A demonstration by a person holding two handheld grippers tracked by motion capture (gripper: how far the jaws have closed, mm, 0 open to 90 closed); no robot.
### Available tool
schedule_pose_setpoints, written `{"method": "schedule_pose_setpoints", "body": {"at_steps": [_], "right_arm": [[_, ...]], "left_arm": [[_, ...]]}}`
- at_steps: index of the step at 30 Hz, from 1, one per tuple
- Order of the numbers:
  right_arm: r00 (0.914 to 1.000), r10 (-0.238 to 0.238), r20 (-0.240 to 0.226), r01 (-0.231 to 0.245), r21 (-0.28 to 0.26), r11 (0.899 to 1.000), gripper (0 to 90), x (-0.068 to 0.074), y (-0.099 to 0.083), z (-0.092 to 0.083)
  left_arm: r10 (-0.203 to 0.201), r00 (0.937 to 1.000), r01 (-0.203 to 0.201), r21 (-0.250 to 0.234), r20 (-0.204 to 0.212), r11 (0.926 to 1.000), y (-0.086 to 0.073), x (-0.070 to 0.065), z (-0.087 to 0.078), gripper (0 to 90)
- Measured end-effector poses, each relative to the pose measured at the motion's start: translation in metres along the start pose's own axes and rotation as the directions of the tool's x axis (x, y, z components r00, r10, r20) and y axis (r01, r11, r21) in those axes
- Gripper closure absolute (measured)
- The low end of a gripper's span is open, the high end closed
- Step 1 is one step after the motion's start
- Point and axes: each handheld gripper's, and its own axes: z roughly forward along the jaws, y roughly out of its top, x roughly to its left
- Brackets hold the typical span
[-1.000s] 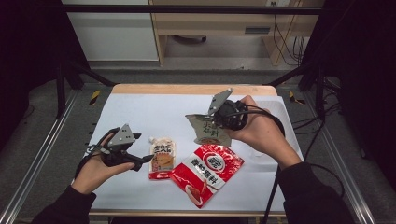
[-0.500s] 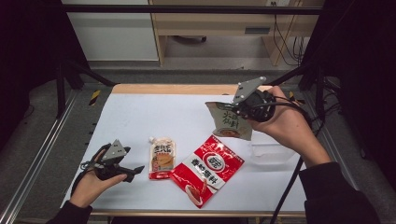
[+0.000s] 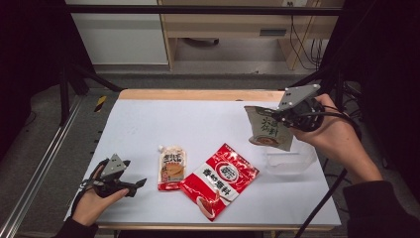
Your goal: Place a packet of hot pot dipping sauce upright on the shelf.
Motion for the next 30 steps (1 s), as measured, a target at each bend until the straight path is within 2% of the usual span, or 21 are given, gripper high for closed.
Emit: {"method": "schedule_pose_setpoints", "body": {"at_steps": [8,11,14,20,25,30], "right_arm": [[0.9994,0.015,0.030,-0.015,-0.002,1.000,90.0,-0.007,-0.023,-0.019],[0.9989,0.029,0.038,-0.029,0.001,1.000,90.0,-0.011,-0.033,-0.025],[0.9986,0.034,0.040,-0.034,0.002,0.999,90.0,-0.013,-0.038,-0.028],[0.9974,0.046,0.056,-0.046,0.003,0.999,90.0,-0.018,-0.047,-0.030],[0.9957,0.051,0.076,-0.051,-0.006,0.999,90.0,-0.020,-0.052,-0.029],[0.9958,0.059,0.071,-0.058,-0.006,0.998,90.0,-0.021,-0.056,-0.025]], "left_arm": [[0.008,1.0000,-0.008,0.010,-0.005,0.9999,-0.002,0.002,-0.004,10.1],[-0.006,0.9999,0.006,0.009,-0.012,0.9999,-0.004,0.007,-0.006,10.0],[-0.026,0.9996,0.026,0.010,-0.013,0.9996,-0.006,0.009,-0.006,10.1],[-0.006,0.9998,0.006,0.038,-0.020,0.9993,-0.007,0.007,-0.002,10.1],[-0.007,0.9996,0.008,0.039,-0.027,0.9992,-0.008,0.008,-0.002,10.1],[-0.007,0.9996,0.008,0.046,-0.028,0.9989,-0.008,0.009,-0.002,10.2]]}}
